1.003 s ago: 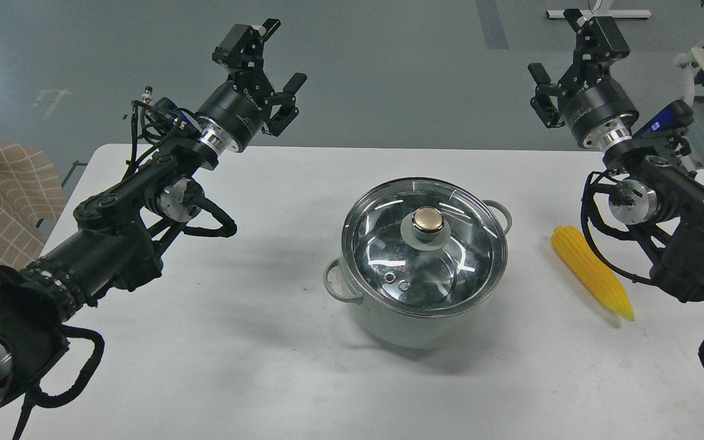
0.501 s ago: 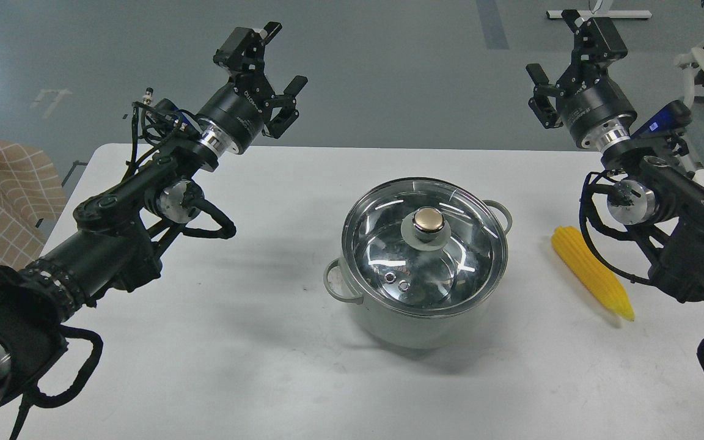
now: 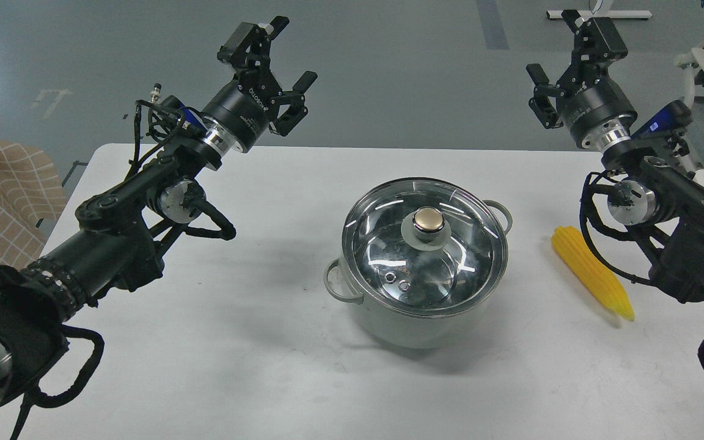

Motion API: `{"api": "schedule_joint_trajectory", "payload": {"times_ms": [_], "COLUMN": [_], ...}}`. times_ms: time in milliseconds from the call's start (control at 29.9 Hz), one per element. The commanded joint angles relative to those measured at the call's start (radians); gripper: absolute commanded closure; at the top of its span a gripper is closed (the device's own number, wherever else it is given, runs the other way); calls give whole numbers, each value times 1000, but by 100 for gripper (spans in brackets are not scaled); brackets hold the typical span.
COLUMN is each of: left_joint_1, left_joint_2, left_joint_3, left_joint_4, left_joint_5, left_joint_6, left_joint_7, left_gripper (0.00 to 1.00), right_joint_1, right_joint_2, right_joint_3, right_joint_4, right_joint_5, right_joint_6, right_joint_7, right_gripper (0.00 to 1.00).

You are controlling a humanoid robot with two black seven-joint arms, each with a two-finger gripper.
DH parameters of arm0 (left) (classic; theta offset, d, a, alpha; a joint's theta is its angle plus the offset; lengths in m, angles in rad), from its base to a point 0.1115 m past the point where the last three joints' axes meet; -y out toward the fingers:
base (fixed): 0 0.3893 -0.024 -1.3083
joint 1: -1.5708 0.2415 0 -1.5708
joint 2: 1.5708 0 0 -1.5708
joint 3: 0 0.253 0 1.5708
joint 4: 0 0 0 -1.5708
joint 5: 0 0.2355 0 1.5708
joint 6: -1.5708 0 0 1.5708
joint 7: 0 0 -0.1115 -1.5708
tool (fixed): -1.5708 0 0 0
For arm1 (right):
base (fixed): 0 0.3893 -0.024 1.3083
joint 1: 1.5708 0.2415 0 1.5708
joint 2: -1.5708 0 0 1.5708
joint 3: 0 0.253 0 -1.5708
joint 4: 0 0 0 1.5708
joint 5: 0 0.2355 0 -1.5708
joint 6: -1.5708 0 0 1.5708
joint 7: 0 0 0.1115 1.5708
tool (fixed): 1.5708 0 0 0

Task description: Open pot and put corn in

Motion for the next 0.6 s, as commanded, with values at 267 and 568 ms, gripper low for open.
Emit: {"api": "schedule_joint_trajectory", "payload": {"times_ms": [267,568], "left_joint_1": [-34,-51], "left_joint_2": [-3,1], "left_joint_3": [2,4], "left_joint_4": [-9,-20], "left_joint_5": [9,15], "left_joint_6": [0,-1], "left_joint_7": [0,-2], "left_gripper": [2,2], "right_joint_1": [1,0], "right_joint_2": [-5,-6], "right_joint_3": [0,0], "right_joint_4": [-2,0], "right_joint_5": [0,0], "right_joint_6": [-1,-1], "right_joint_7": [0,0], "right_gripper": [2,2]}}
